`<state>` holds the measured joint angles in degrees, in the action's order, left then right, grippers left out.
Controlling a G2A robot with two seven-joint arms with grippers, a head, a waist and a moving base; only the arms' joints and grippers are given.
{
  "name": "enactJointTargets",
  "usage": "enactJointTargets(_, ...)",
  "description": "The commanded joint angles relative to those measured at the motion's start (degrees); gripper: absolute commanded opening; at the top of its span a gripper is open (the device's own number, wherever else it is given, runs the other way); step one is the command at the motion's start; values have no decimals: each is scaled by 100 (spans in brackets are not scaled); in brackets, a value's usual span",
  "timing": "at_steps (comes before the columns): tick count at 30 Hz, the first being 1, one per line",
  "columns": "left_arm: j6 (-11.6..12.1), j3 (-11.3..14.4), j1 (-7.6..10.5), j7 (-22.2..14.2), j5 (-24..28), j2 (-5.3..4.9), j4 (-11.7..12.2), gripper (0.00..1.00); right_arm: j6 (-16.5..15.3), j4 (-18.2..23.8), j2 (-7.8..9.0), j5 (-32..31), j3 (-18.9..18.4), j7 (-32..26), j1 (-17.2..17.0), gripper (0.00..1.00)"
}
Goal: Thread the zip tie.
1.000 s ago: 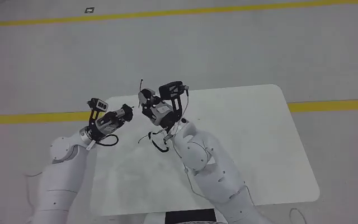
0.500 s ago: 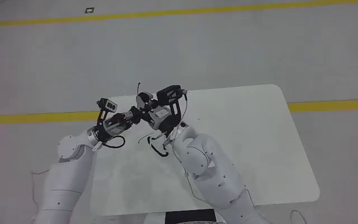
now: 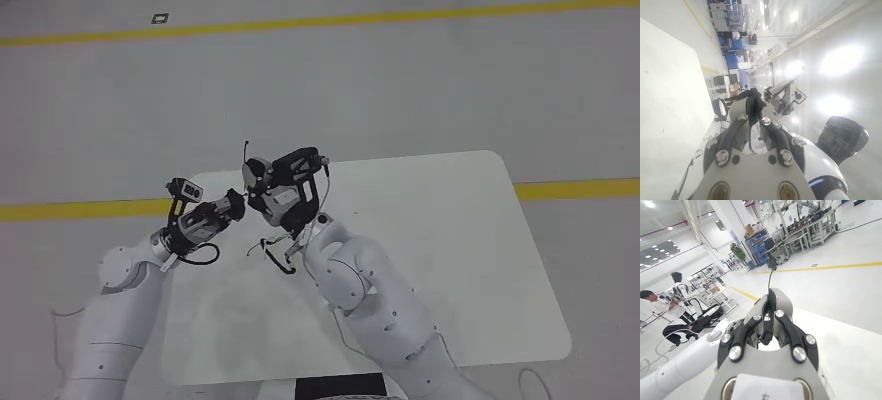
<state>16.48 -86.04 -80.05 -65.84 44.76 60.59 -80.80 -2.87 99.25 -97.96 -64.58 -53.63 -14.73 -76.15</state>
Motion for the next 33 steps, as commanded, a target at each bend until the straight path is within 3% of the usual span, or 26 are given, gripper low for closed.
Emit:
enactJointTargets(1,18,-27,9,-44,11,-9,28,0,60,-69,2,-54,27,-71,51,0)
enactJointTargets(13,42,-37,16,-61,-19,-14,32,0,50,-122,12,-91,75,-23,26,0)
enactJointTargets(21,42,-37,16,-61,-19,-14,32,0,376,-453,-22,-437,403,265,207,0)
enactJointTargets(33,42,-37,16,-61,-19,-14,32,0,378,-410,21,-605,362,400,134,0)
